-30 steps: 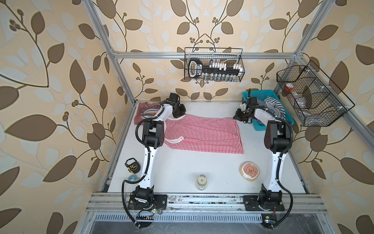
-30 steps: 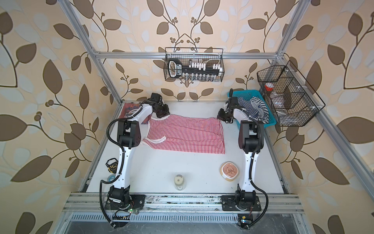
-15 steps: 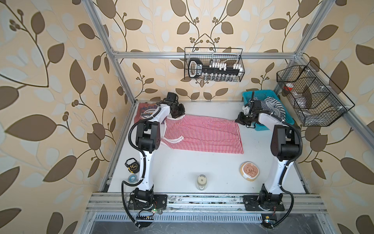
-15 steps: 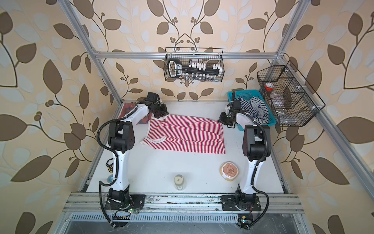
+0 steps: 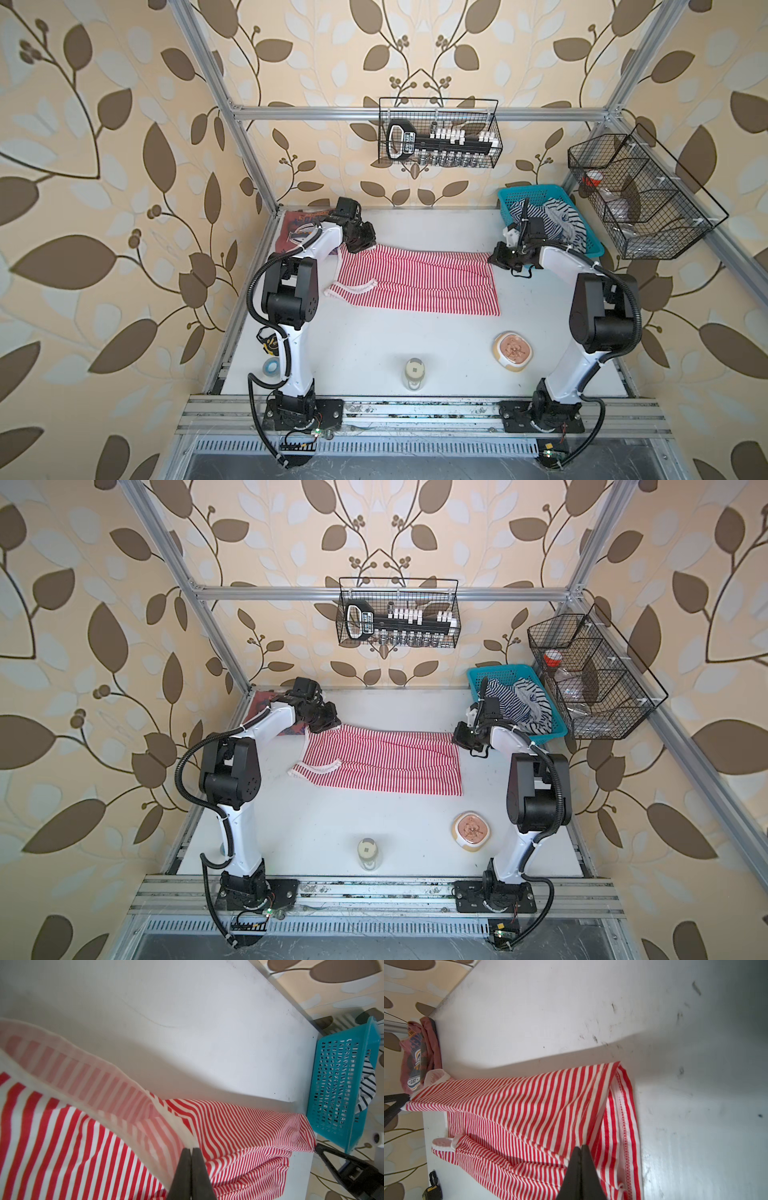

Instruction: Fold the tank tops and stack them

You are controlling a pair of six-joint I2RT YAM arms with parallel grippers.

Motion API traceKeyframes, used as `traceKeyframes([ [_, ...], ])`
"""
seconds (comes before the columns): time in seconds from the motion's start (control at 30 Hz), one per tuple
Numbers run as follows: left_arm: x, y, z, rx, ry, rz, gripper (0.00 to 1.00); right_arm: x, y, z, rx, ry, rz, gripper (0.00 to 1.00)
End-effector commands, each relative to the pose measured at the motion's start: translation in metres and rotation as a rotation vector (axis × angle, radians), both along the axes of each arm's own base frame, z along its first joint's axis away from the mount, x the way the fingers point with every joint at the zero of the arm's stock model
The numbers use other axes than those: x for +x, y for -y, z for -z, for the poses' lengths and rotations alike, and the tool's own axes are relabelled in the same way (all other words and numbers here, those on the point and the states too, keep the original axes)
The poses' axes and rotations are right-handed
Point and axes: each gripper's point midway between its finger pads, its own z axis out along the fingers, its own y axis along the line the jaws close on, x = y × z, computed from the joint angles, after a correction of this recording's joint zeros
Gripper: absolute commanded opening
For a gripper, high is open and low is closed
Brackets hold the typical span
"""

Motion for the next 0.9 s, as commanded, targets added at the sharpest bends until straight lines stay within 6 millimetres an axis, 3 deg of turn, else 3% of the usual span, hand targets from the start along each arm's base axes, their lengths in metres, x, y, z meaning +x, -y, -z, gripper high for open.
traceKeyframes([
  [0.0,-0.007,-0.009,-0.021,0.008,0.047,-0.016,0.00,-0.014,0.004,0.005,-0.029,-0.017,-0.008,0.00],
  [0.5,-0.059,-0.018,0.030,0.041,-0.110,-0.013,0.00,-0.051,0.011,0.043,-0.078,-0.153,0.004,0.00],
  [0.7,-0.070,-0.019,0.041,0.050,-0.160,-0.008,0.00,-0.063,0.012,0.043,-0.101,-0.178,0.003,0.04],
  [0.73,-0.072,-0.019,0.042,0.053,-0.172,-0.007,0.01,-0.065,0.013,0.043,-0.112,-0.180,0.002,0.06],
  [0.87,-0.076,-0.020,0.036,0.062,-0.185,-0.007,0.26,-0.071,0.020,0.031,-0.163,-0.171,0.014,0.19],
])
